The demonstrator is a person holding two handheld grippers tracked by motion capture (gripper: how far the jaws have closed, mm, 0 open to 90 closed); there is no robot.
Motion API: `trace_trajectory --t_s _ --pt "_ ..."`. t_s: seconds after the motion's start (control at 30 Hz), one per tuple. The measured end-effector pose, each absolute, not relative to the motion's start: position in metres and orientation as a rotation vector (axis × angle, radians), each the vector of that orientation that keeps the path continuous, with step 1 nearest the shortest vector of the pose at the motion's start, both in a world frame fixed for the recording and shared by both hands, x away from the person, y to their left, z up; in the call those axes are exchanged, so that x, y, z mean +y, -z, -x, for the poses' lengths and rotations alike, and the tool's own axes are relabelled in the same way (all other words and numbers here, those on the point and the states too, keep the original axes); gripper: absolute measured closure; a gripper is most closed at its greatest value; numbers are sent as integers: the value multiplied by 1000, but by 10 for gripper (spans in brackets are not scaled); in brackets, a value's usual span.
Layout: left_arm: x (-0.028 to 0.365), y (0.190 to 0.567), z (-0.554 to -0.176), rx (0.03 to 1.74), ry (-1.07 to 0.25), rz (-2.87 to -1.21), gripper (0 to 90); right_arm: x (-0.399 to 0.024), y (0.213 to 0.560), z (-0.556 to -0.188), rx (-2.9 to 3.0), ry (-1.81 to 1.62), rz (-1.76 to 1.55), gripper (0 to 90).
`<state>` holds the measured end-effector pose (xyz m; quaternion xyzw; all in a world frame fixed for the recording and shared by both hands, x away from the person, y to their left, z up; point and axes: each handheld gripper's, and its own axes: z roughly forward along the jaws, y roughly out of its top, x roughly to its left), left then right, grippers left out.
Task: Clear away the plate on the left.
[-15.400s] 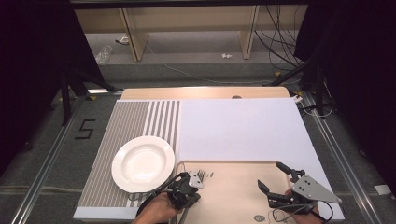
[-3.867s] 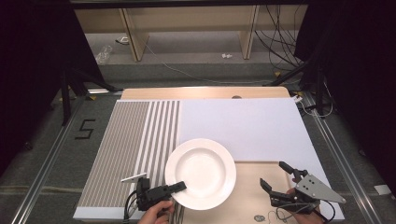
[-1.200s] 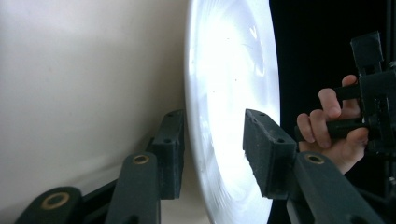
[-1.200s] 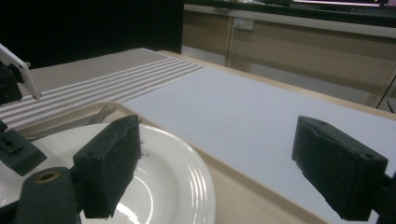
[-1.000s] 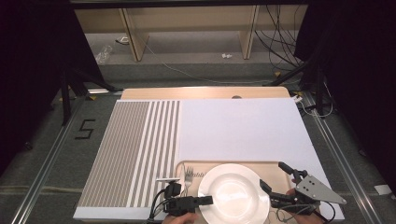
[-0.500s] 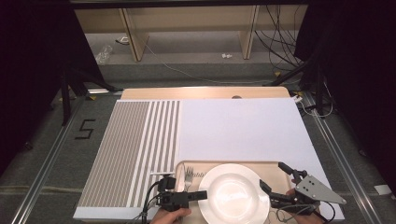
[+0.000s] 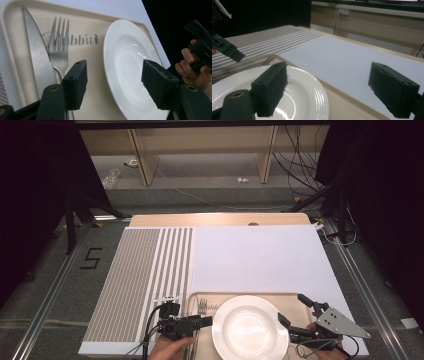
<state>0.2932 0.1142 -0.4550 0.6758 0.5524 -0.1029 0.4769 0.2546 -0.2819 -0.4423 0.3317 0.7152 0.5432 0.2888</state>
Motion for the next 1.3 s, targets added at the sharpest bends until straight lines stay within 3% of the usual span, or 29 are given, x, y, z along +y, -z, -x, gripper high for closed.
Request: trace_trajectory --t_s 0.23,0.6,0.97,1.3 --pt "121 443 -294 1206 154 -1695 348 -283 442 -255 1905 -1462 -895 164" --pt "129 436 -292 1086 -7 -1683 302 -283 442 -255 1908 -1469 -903 165" --pt "139 434 -290 966 -251 -1689 280 -284 442 -255 1912 -1474 -907 164" --pt "143 431 -288 909 -364 -1689 249 -284 442 -256 1914 -1477 -909 164"
